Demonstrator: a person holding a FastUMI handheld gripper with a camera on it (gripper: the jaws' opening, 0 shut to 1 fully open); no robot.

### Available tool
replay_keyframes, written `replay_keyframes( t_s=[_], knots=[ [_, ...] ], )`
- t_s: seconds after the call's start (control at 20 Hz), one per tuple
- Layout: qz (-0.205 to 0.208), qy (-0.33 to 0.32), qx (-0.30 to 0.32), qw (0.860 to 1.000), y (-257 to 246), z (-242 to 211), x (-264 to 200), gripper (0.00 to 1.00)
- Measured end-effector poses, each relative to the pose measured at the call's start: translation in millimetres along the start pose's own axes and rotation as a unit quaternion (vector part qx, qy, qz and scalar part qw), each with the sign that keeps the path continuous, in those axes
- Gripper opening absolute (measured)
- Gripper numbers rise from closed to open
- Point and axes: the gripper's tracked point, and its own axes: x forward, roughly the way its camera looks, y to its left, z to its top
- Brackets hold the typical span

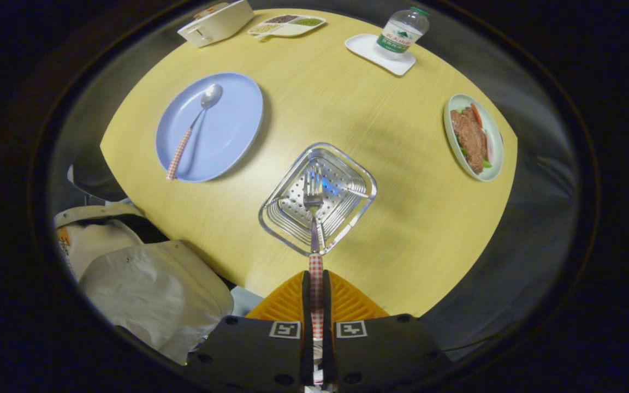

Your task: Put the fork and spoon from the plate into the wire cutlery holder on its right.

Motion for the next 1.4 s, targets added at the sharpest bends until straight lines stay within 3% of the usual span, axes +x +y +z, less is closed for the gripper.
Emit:
replay_keyframes(
  t_s=[0.6, 0.9, 1.1, 1.4],
  knots=[
    [-0.006, -0.036, 0.019, 0.999, -3, 10, -8, 0.19],
    [-0.011, -0.141, 0.058, 0.988, -1, 38, -25, 0.99],
    [-0.015, -0.253, 0.096, 0.963, 14, 66, -48, 0.99],
    [-0.027, -0.357, 0.106, 0.928, 48, 85, -69, 0.99]
  ],
)
